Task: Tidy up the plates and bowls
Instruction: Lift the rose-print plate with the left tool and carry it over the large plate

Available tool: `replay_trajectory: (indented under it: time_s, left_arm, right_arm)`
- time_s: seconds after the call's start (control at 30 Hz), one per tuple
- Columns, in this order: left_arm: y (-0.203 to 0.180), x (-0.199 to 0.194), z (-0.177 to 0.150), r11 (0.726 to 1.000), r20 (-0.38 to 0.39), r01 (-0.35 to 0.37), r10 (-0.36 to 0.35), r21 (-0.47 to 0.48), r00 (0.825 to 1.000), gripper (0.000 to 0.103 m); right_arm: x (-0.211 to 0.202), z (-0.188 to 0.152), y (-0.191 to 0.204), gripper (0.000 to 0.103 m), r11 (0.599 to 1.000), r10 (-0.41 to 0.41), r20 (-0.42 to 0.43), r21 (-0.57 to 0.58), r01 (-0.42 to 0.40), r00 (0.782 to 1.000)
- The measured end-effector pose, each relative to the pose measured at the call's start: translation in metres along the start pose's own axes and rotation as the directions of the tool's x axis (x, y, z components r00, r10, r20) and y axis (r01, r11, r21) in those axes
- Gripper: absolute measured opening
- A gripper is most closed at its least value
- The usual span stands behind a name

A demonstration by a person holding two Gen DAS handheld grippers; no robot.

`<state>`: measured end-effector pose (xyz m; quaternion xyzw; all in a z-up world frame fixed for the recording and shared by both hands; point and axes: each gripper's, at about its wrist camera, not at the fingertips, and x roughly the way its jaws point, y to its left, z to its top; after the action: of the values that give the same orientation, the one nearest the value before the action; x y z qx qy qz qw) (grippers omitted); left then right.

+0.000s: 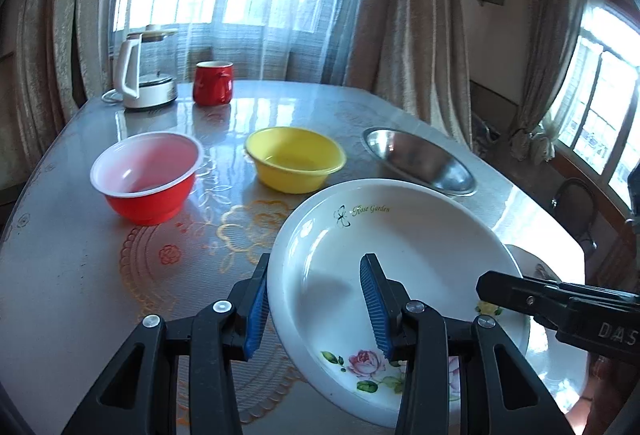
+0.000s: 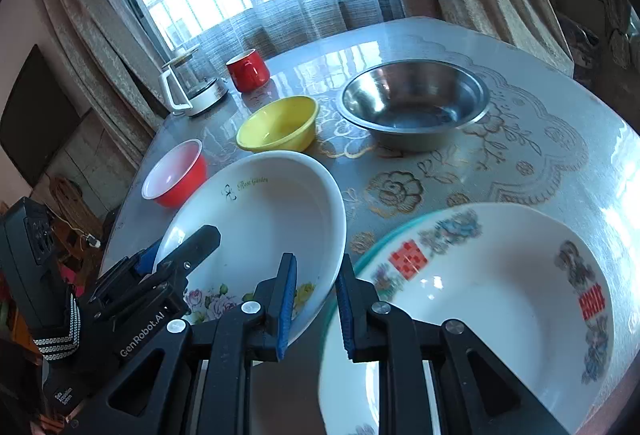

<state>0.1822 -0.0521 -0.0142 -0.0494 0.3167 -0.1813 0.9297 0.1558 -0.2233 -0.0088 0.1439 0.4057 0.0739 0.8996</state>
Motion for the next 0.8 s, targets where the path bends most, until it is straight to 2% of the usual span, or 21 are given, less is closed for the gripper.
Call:
replay_trajectory:
  time_s: [0.5, 0.67, 0.8]
  left_arm:
    - [-0.051, -0.009, -0.016, 0.993, -0.008, 0.092, -0.092, 0.078, 0.996, 0.043]
    - [-0.079, -0.013, -0.019, 0.986, -0.014, 0.096, -0.095, 0.134, 0.995, 0.043]
    - [-0.092, -0.01, -0.02, 0.986, -0.046, 0.11, -0.105, 0.123, 0.993, 0.043]
  right_arm:
    - [-0.036, -0.025, -0.041, 0.02, 0.996, -0.032, 0.023, 0.089, 0.03, 0.999]
    - [-0.048, -0.033, -0.063, 0.02, 0.99, -0.042, 0.03, 0.138, 0.037, 0.999]
    - [-0.056, -0.038, -0.077, 0.02, 0.985, -0.049, 0.033, 0.166, 0.043, 0.998]
